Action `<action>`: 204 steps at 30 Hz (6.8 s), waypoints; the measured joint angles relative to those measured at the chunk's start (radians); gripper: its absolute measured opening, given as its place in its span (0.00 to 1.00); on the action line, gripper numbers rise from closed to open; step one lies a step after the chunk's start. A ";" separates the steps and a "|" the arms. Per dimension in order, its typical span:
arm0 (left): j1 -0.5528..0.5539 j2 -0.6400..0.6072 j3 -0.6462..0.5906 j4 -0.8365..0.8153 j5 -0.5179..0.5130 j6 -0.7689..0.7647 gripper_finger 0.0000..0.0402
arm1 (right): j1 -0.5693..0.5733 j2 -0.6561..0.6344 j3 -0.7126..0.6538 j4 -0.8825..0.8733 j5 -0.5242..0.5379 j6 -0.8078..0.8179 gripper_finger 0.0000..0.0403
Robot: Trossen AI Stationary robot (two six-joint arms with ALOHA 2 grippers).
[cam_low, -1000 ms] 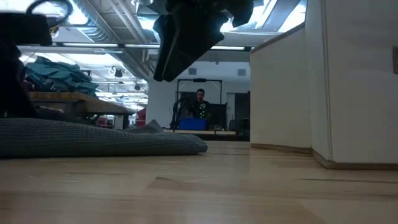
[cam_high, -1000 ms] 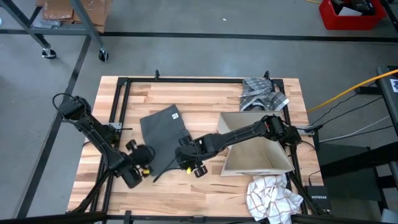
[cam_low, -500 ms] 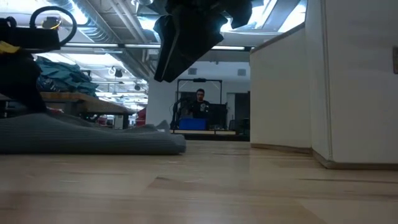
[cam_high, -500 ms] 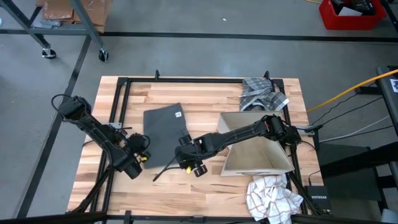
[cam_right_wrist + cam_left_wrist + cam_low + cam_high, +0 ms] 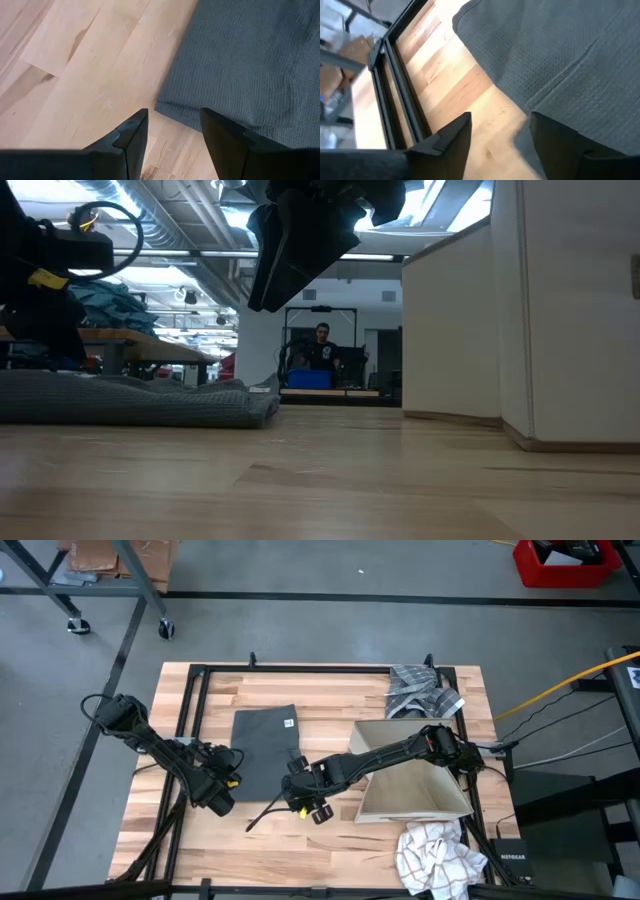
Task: Fold towel
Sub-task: Fold the gray towel
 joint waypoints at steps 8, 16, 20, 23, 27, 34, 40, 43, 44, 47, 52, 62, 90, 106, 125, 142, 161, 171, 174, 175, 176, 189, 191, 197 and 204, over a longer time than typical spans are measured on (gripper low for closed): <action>0.025 0.000 0.009 -0.033 -0.042 0.147 0.48 | -0.002 0.000 -0.016 0.045 0.021 -0.049 0.46; 0.002 0.000 0.117 0.044 0.064 0.317 0.47 | -0.002 -0.001 -0.101 0.124 0.021 -0.053 0.46; -0.023 0.000 0.164 0.147 0.141 0.478 0.46 | -0.002 -0.001 -0.147 0.179 0.021 -0.053 0.46; -0.044 0.000 0.173 0.231 0.194 0.566 0.47 | -0.002 -0.001 -0.176 0.244 0.021 -0.053 0.46; -0.076 0.000 0.167 0.285 0.231 0.637 0.48 | -0.002 -0.001 -0.224 0.316 0.021 -0.053 0.46; -0.124 0.000 0.166 0.299 0.232 0.639 0.47 | -0.002 -0.001 -0.278 0.403 0.046 -0.053 0.46; -0.161 0.000 0.166 0.351 0.232 0.698 0.49 | -0.002 -0.001 -0.305 0.430 0.048 -0.053 0.46; -0.170 0.000 0.166 0.356 0.232 0.703 0.49 | -0.002 -0.001 -0.318 0.452 0.048 -0.052 0.46; -0.171 0.003 0.166 0.358 0.232 0.699 0.49 | -0.002 -0.001 -0.319 0.453 0.049 -0.052 0.46; -0.176 0.025 0.166 0.361 0.231 0.700 0.49 | -0.002 0.005 -0.319 0.461 0.076 -0.053 0.46; -0.181 0.095 0.165 0.362 0.231 0.749 0.49 | -0.002 0.031 -0.319 0.474 0.117 -0.053 0.46; -0.181 0.260 0.169 0.363 0.222 0.743 0.49 | -0.001 0.059 -0.317 0.483 0.118 -0.052 0.46; -0.259 0.311 0.288 0.388 0.176 0.591 0.01 | 0.078 0.054 -0.315 0.441 -0.003 0.244 0.02; -0.340 0.310 0.605 0.390 0.250 0.578 0.00 | 0.285 0.041 -0.038 0.150 -0.017 0.394 0.01; -0.337 0.308 0.727 0.328 0.291 0.481 0.00 | 0.311 0.040 0.140 -0.090 0.244 0.476 0.00; -0.298 0.269 0.770 -0.129 0.159 0.173 0.00 | 0.111 0.038 0.268 -0.162 0.265 0.420 0.00; -0.267 0.270 0.769 0.132 0.200 0.331 0.00 | 0.086 0.038 0.266 -0.296 0.116 0.420 0.00; -0.267 0.269 0.769 0.233 0.218 0.353 0.00 | 0.178 0.038 0.265 -0.306 0.088 0.423 0.00; -0.267 0.269 0.769 0.227 0.217 0.295 0.00 | 0.182 0.038 0.265 -0.306 0.103 0.450 0.00; -0.267 0.269 0.769 0.223 0.213 0.254 0.00 | 0.181 0.038 0.265 -0.306 0.110 0.464 0.00; -0.266 0.269 0.769 0.216 0.206 0.210 0.00 | 0.180 0.038 0.265 -0.306 0.116 0.478 0.00; -0.274 0.269 0.769 0.039 0.195 -0.346 0.00 | 0.079 0.038 0.265 -0.299 0.143 0.550 0.00; -0.273 0.269 0.769 -0.003 0.193 -0.388 0.00 | 0.059 0.038 0.265 -0.298 0.143 0.527 0.00; -0.273 0.271 0.769 -0.121 0.202 -0.462 0.00 | 0.001 0.038 0.265 -0.242 0.142 0.458 0.00; -0.268 0.313 0.769 -0.112 0.212 -0.499 0.00 | -0.044 0.038 0.265 -0.226 0.100 0.447 0.00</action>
